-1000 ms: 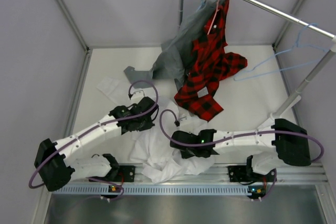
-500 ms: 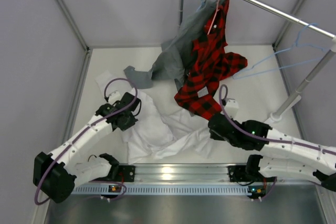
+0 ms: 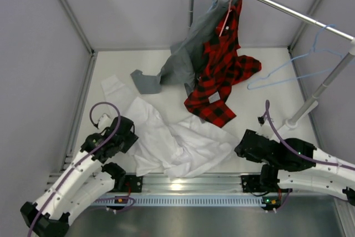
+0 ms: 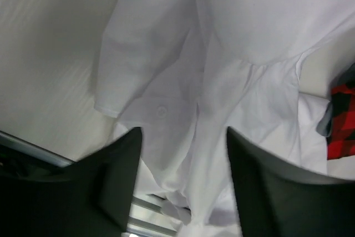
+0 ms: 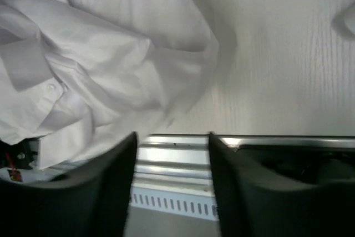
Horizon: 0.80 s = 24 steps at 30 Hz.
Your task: Place the shirt on the hanger
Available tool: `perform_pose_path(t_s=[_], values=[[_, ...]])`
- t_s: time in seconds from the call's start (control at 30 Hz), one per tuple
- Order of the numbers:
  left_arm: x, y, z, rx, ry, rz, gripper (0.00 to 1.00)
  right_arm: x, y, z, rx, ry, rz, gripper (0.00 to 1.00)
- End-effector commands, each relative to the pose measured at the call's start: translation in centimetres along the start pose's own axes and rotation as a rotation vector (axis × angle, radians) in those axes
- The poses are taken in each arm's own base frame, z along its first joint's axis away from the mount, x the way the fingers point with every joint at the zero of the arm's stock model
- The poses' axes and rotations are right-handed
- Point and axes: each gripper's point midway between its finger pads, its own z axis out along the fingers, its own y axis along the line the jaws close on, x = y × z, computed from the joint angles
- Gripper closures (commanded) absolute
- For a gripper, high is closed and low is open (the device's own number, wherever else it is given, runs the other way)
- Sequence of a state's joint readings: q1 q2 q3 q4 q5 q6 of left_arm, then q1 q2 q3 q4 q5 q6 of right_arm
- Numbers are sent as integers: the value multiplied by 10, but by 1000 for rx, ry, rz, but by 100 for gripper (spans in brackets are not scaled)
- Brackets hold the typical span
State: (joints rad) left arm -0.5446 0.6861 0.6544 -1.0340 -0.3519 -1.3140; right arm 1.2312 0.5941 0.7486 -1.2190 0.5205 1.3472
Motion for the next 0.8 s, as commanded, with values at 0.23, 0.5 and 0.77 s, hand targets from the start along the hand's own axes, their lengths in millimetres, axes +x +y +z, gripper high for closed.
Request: perform_pose_path(t_s=[0.23,0.5,0.77], values=[[-25,-35,-55,131,5,298,3,-36,65,-31,-127,-37,-272,18],[40,-146,-94,216,155,649,2,-8,68,23,-60,84,-270,20],[112,-113,-46,-104,197,780,15,-24,73,12,-111,16,-220,20]])
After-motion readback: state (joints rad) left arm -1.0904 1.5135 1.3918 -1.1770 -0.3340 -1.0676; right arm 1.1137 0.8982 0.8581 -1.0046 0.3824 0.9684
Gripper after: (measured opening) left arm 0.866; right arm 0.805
